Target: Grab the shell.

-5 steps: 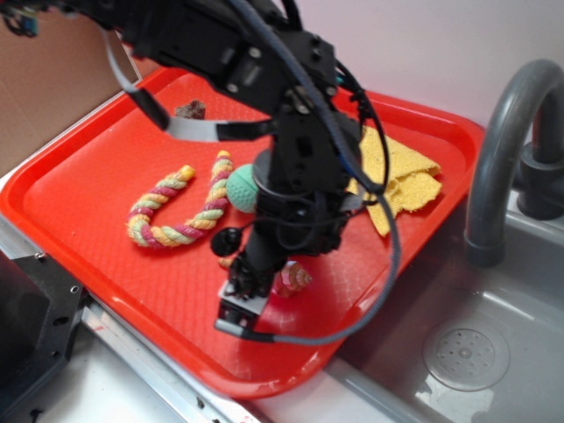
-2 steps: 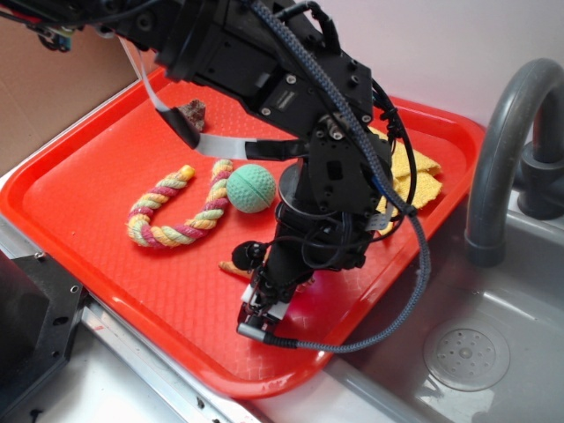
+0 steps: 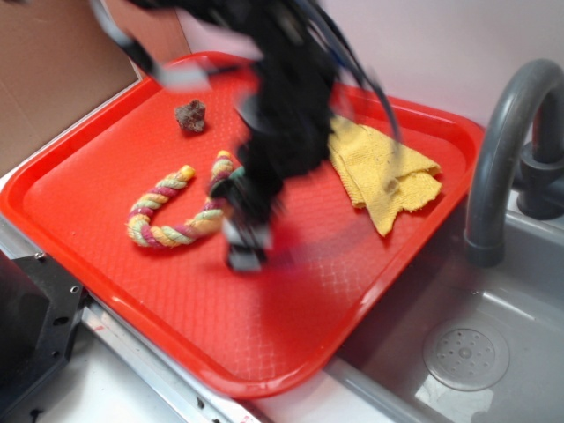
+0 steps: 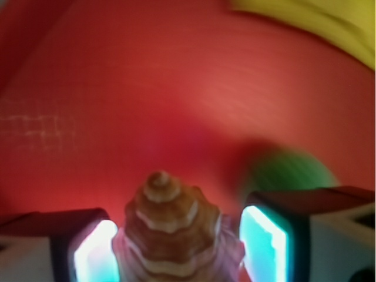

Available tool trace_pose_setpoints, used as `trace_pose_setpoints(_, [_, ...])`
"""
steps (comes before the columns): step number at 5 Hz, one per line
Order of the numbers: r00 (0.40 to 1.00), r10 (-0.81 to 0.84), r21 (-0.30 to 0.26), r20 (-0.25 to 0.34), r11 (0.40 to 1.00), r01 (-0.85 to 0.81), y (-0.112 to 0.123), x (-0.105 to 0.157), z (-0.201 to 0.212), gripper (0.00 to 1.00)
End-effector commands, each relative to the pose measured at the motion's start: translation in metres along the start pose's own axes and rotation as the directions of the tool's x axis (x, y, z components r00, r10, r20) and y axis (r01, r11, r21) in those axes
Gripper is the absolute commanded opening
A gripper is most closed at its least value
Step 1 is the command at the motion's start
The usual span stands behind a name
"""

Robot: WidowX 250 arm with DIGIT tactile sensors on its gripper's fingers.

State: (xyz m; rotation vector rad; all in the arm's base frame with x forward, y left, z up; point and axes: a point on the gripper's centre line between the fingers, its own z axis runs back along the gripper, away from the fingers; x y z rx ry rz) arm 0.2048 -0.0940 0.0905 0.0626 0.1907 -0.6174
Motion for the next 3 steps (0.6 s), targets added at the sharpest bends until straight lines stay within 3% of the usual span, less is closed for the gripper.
trace_pose_setpoints(1, [0.853,0.466,-0.103,0.235,0.885,-0.455,-0.008,-0.084,0.082,0.00])
trace_pose_setpoints(2, [0.695,0.669,-0.200,0.265,0.743,-0.639,-0.010,-0.099,0.091,0.00])
trace_pose_setpoints(3, [0.801,0.561,-0.192,0.207,0.827,-0.529,0.000,-0.081,0.080,0.00])
